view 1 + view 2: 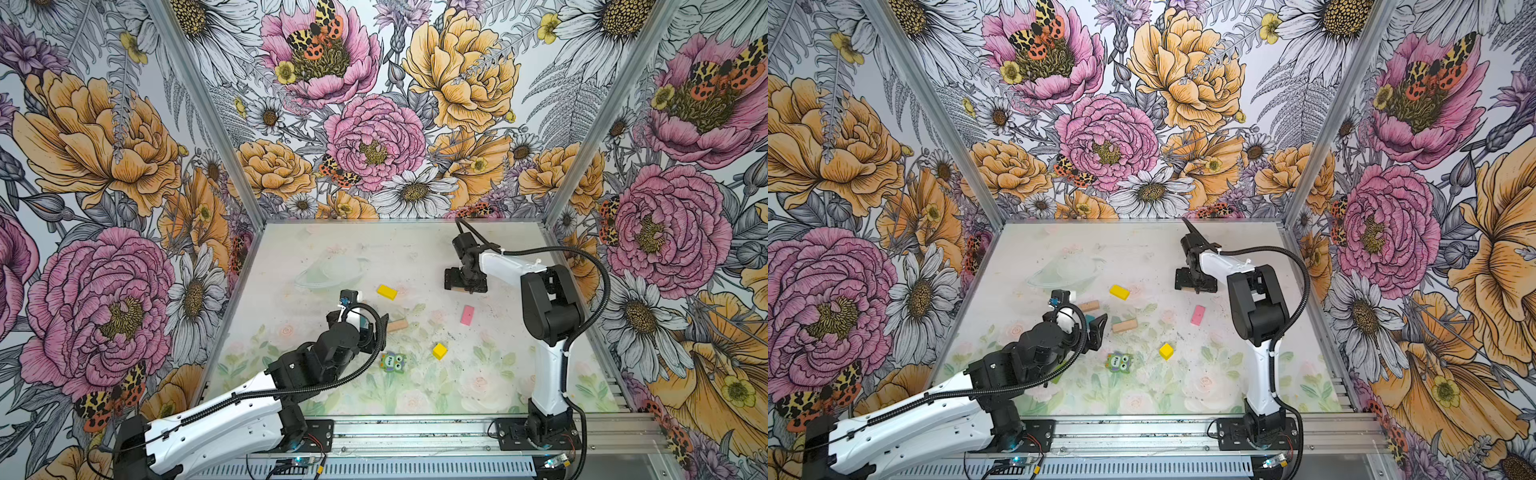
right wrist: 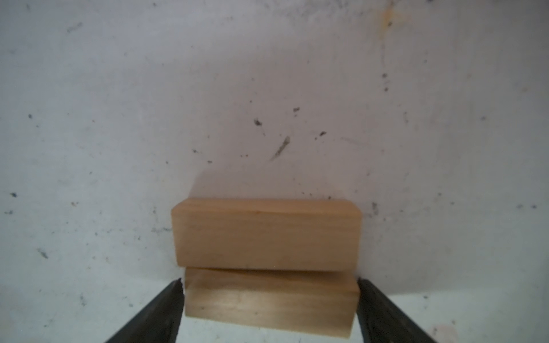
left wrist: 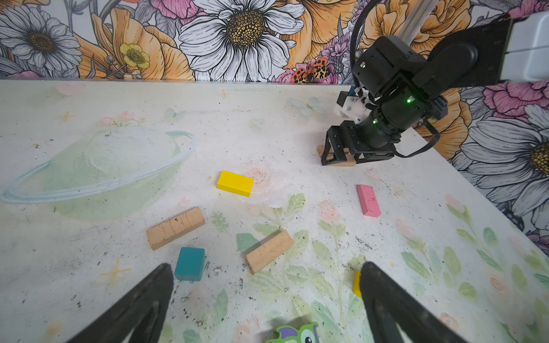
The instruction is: Build the wood block tower
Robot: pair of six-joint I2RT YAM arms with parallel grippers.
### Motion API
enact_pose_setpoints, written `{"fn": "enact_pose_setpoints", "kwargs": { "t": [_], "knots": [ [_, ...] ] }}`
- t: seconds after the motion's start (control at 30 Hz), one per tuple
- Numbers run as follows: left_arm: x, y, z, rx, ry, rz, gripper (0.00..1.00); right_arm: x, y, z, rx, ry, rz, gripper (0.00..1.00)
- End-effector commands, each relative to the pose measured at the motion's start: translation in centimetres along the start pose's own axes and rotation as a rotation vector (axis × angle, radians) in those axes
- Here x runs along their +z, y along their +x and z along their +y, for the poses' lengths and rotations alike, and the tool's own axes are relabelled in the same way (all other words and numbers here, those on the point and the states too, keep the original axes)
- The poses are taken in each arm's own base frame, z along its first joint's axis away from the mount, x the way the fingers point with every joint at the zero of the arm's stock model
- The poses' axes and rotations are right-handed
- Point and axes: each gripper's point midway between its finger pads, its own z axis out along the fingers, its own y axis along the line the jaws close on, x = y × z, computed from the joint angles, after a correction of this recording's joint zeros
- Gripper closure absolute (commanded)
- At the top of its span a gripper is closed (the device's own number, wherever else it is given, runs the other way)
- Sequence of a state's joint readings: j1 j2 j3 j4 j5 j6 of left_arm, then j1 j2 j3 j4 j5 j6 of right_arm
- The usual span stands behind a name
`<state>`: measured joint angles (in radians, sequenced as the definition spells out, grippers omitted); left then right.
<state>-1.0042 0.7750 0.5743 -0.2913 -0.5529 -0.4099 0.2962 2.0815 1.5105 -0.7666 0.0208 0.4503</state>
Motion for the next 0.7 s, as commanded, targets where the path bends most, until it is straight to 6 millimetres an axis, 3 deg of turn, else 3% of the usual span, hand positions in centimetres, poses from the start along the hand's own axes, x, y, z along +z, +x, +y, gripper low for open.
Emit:
{"fn": "enact_pose_setpoints", "kwargs": {
  "t": [0.0, 0.3, 0.4, 0.57, 0.67],
  "knots": [
    [-0.2, -1.3, -0.6, -0.002, 0.022, -0.022, 0.01, -1.6, -0.5, 0.6, -0.013, -0.025, -0.034, 0.08],
    [-0.6, -1.9, -0.7, -0.010, 0.037, -0.042, 0.01, -4.4, 0.9, 1.0, -0.016, -0.075, -0.055, 0.08],
    [-0.7, -2.1, -0.7, -0.012, 0.041, -0.047, 0.01, -5.0, 1.2, 0.6, -0.009, -0.065, -0.067, 0.13],
    [-0.9, -2.1, -0.8, -0.020, 0.051, -0.048, 0.01, -4.4, 2.3, 0.5, -0.012, -0.071, -0.040, 0.44],
    [-1.0, -2.1, -0.9, -0.025, 0.057, -0.045, 0.01, -3.6, 2.7, 0.5, -0.015, -0.070, -0.021, 0.51]
  ]
}}
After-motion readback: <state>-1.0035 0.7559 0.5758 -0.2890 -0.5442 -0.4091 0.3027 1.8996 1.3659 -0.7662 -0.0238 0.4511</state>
